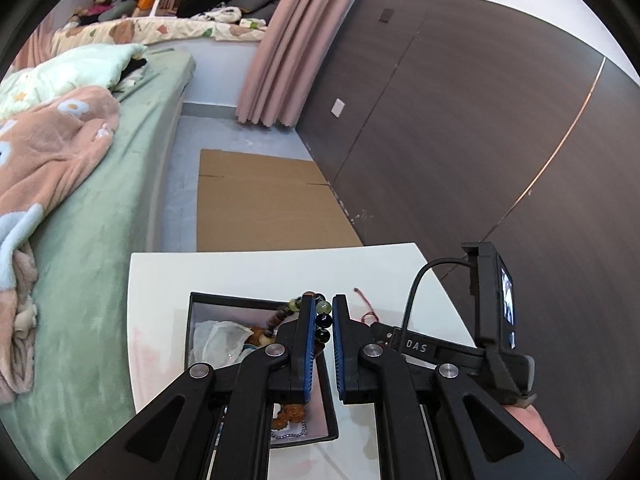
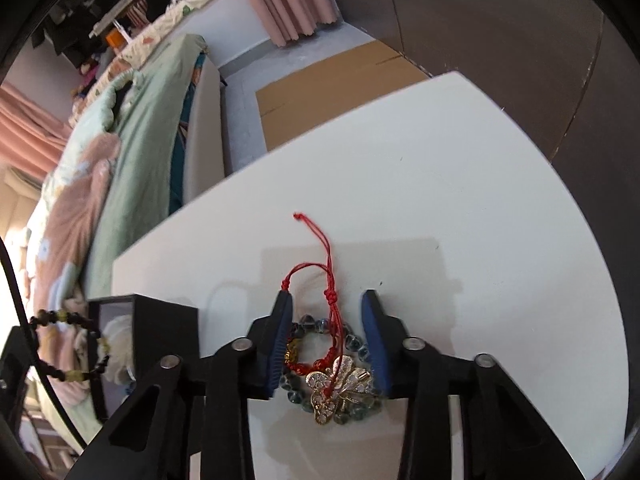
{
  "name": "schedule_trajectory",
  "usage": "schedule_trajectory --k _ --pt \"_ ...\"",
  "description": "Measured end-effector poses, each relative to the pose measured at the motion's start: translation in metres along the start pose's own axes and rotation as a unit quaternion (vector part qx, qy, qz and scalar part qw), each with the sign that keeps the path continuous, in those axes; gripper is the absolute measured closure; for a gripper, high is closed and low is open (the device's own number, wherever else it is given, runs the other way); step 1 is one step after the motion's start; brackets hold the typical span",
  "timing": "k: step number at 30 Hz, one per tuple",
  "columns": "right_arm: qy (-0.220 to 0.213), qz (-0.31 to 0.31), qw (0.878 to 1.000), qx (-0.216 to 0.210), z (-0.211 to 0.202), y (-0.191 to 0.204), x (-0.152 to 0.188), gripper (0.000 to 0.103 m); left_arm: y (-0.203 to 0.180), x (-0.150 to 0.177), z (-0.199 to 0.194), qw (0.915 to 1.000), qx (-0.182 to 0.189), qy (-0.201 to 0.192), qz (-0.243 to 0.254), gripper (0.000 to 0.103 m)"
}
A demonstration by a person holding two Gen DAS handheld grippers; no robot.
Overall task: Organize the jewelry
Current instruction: 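Open the left tool over the box while the right tool carries the red cord charm in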
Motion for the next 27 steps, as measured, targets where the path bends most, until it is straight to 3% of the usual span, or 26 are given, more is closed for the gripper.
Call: schedule_trajectory --k 1,2,5,7,9,10,19,27 --pt "-0.010 -0.008 1.000 0.017 -0.001 0.001 0.000 0.079 0.001 0.000 0.000 1.0000 0.000 0.002 -0.003 0.095" --pt "-0.008 -0.012 1.000 0.023 -0.001 0.003 0.000 0.093 0.003 0.000 0.002 0.9999 0.000 0.009 -0.009 0.095" --pt "-0.005 -0.005 1.000 0.017 -0.001 0.002 0.001 0.097 0.011 0.000 0.004 0.9993 -0.002 0.025 -0.029 0.089" --pt "-0.015 0.002 1.000 0.008 -0.008 0.001 0.000 0.097 0.015 0.001 0.004 0.9987 -0.006 0.026 -0.043 0.061" --pt "-0.026 0.008 1.000 -0.005 -0.014 0.003 -0.001 0.097 0.021 0.000 0.000 0.9981 -0.010 0.016 -0.058 0.042" --pt "-0.035 0.012 0.999 -0.017 -0.021 0.003 -0.003 0.097 0.023 -0.002 -0.003 0.9979 -0.010 0.007 -0.063 0.038" --pt "-0.090 0.033 0.988 -0.120 -0.062 0.020 -0.010 0.097 0.034 -0.007 -0.007 0.9971 -0.023 -0.009 -0.073 0.037" --pt "-0.092 -0.005 0.970 -0.227 -0.076 0.066 -0.001 0.097 0.039 -0.011 -0.013 0.9965 -0.033 -0.028 -0.071 0.037"
Point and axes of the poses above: each gripper's, at about its wrist camera, not at the fingertips, and z roughly the way its jaws point, y to its left, x to its underside, the point moved 5 cm from there along z, roughly the way its jaws point
